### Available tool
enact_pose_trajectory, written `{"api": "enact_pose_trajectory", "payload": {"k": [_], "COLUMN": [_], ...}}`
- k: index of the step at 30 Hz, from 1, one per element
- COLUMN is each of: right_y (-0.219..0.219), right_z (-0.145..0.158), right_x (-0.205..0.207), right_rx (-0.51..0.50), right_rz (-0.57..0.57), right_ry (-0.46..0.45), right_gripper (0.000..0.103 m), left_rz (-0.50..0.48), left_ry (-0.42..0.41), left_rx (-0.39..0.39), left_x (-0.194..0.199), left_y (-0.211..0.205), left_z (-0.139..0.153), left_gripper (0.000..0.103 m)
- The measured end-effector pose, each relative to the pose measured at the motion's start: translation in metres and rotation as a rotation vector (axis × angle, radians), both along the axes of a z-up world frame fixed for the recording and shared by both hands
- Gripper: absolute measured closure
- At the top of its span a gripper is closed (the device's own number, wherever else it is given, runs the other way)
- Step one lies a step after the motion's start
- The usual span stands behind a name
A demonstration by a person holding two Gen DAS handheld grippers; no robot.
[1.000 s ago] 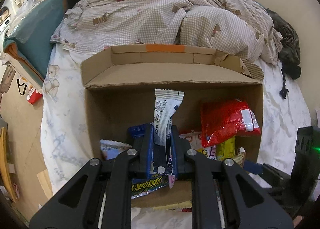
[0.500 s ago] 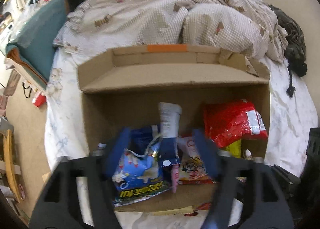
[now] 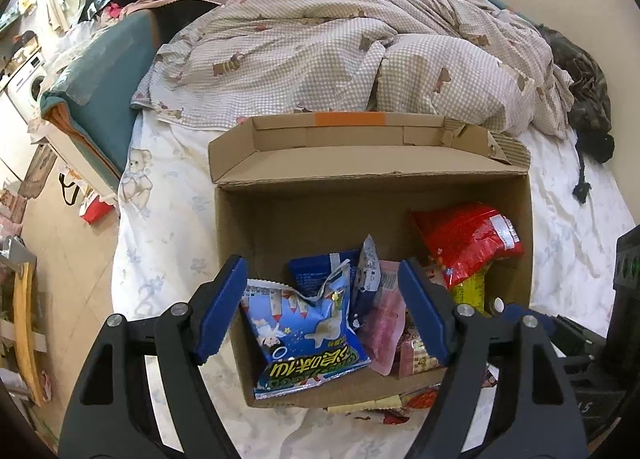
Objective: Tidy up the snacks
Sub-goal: 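Withdraw both tools from the box over the remaining snacks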
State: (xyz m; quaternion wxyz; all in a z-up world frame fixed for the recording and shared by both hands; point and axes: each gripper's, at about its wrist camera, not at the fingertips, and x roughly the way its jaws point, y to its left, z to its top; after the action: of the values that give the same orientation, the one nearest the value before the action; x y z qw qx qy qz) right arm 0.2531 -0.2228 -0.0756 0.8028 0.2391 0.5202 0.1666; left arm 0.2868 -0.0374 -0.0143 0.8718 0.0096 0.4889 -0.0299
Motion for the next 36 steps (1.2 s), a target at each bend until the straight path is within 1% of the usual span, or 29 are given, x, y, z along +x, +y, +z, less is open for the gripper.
{"api": "enact_pose_trajectory", "payload": {"k": [5, 10, 15, 21, 26, 29, 32, 36], "right_y": [-0.004, -0.007, -0.008, -0.009, -0.009, -0.009, -0.009, -0.011], "right_z": [0.007, 0.012, 0.017, 0.028, 0.030, 0.030, 0.030, 0.036], "right_x": [-0.007, -0.015, -0.030, -0.052, -0.069, -0.079, -0.090, -0.107], "right_rx": [-0.043, -0.044, -0.053, -0.120, -0.165, -0.179, -0.176, -0.168], "right_rz": [-0.021, -0.028, -0.034, -0.047, -0.043, -0.041, -0.045, -0.041], "right_ry": [-0.034, -0.055, -0.069, -0.137, -0.155, -0.158, -0.174, -0.214], "right_gripper": [0.006, 0.006, 0.006, 0.006, 0.006, 0.006, 0.006, 0.006], "left_rz": [-0.006, 0.022, 0.012, 0.000, 0.012, 0.018, 0.017, 0.015], "left_ry": [0.003, 0.018, 0.013, 0.037, 0.061, 0.071, 0.083, 0.068], "left_rx": [0.020, -0.009, -0.018, 0.008, -0.010, -0.034, -0.058, -0.093], "left_x": [-0.008, -0.022, -0.042, -0.071, -0.094, -0.106, -0.116, -0.127], "left_y": [0.004, 0.017, 0.027, 0.041, 0.055, 0.061, 0.063, 0.061], "left_z": [-0.002, -0.004, -0.007, -0.022, -0.033, -0.038, -0.040, -0.037], "left_gripper": [0.028, 0.028, 0.028, 0.028, 0.028, 0.028, 0.028, 0.028]}}
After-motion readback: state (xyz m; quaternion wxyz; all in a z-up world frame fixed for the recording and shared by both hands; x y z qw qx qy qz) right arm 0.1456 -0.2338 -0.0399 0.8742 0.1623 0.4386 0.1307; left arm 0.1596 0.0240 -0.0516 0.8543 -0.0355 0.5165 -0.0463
